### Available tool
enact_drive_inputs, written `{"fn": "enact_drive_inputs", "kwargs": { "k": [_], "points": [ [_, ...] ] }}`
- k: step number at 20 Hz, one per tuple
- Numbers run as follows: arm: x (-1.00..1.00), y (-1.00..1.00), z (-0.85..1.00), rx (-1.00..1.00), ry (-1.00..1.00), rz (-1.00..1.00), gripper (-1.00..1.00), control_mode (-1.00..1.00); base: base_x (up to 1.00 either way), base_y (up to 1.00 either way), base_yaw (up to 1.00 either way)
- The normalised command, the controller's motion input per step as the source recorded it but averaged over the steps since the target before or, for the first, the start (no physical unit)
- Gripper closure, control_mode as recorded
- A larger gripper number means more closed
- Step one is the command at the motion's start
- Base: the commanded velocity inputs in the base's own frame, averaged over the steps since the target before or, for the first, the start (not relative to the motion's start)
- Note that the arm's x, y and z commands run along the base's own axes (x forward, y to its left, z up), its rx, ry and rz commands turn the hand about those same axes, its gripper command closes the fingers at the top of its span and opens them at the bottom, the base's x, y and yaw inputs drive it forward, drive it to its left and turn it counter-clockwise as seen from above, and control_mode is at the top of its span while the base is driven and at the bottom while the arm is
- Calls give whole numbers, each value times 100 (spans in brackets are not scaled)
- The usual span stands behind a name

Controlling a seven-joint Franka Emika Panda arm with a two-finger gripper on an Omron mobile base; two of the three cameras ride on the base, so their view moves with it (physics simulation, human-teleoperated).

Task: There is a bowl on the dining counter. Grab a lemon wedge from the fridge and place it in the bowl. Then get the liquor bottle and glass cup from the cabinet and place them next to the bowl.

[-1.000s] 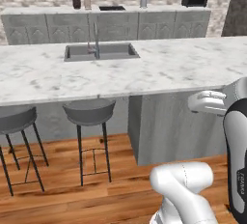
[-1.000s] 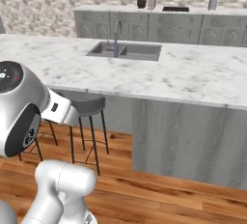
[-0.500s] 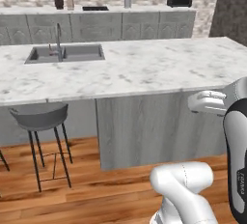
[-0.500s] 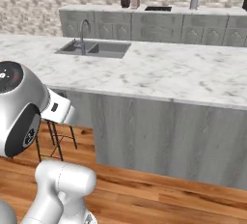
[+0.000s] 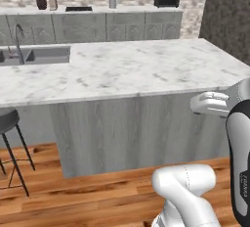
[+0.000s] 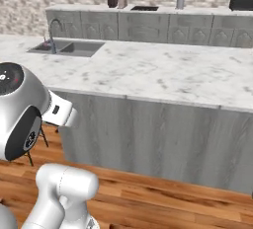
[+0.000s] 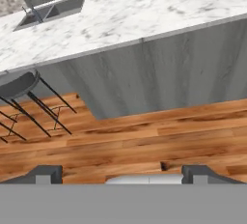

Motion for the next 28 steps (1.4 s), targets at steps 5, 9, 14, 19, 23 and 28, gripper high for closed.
{"fn": "enact_drive_inputs", "kwargs": {
  "k": [5,9,14,19,23,28],
  "points": [
    [0,0,0,0,0,0,-100,100,0,-100,0],
    [0,0,0,0,0,0,-100,100,1,-100,0],
    [0,0,0,0,0,0,-100,100,7,-100,0],
    [0,0,0,0,0,0,-100,100,14,-100,1],
    [0,0,0,0,0,0,-100,100,27,-100,3],
    [0,0,0,0,0,0,-100,100,37,-100,7]
  ]
}}
